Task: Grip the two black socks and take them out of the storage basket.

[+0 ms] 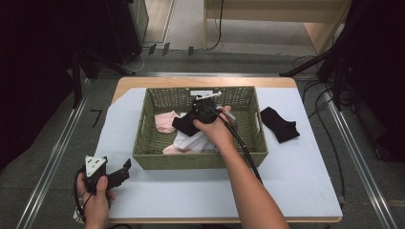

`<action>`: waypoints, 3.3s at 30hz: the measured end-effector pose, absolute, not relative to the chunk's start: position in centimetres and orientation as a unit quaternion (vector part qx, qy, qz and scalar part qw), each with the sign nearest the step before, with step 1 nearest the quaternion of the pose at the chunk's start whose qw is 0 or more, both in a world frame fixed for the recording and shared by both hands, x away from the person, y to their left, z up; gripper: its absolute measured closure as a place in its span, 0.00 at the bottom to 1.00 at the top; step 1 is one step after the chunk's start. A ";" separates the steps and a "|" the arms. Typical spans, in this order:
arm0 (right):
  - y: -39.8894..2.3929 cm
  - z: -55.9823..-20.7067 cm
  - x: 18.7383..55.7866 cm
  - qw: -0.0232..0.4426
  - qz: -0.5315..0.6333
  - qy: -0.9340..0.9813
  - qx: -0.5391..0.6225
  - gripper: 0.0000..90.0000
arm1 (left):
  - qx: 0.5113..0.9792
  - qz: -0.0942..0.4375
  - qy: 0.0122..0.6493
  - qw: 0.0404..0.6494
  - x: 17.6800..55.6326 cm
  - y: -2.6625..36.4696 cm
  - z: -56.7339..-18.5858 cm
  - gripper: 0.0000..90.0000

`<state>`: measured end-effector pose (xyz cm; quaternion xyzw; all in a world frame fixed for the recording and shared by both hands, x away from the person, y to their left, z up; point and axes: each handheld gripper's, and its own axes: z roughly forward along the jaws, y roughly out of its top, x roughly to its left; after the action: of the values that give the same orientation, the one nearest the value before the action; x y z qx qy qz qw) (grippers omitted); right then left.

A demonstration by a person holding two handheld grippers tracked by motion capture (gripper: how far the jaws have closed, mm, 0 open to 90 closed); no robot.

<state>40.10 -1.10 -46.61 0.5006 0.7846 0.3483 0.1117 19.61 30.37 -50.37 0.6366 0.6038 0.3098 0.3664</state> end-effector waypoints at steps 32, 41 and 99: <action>-2.4 -44.1 39.0 0.151 0.414 0.760 0.478 0.98 | 0.635 0.309 0.604 0.368 19.6 30.4 -50.4 0.16; -3.2 -41.9 37.6 0.208 0.459 0.737 0.450 0.98 | 0.636 0.309 0.603 0.369 19.6 30.4 -50.4 0.16; -24.8 -35.9 35.1 0.431 0.515 0.552 0.495 0.98 | 0.635 0.312 0.605 0.366 19.6 30.3 -50.4 0.16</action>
<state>35.09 -24.79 -35.91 0.4946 0.5518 0.5149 0.4310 19.56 30.32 -50.37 0.6345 0.6049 0.3124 0.3659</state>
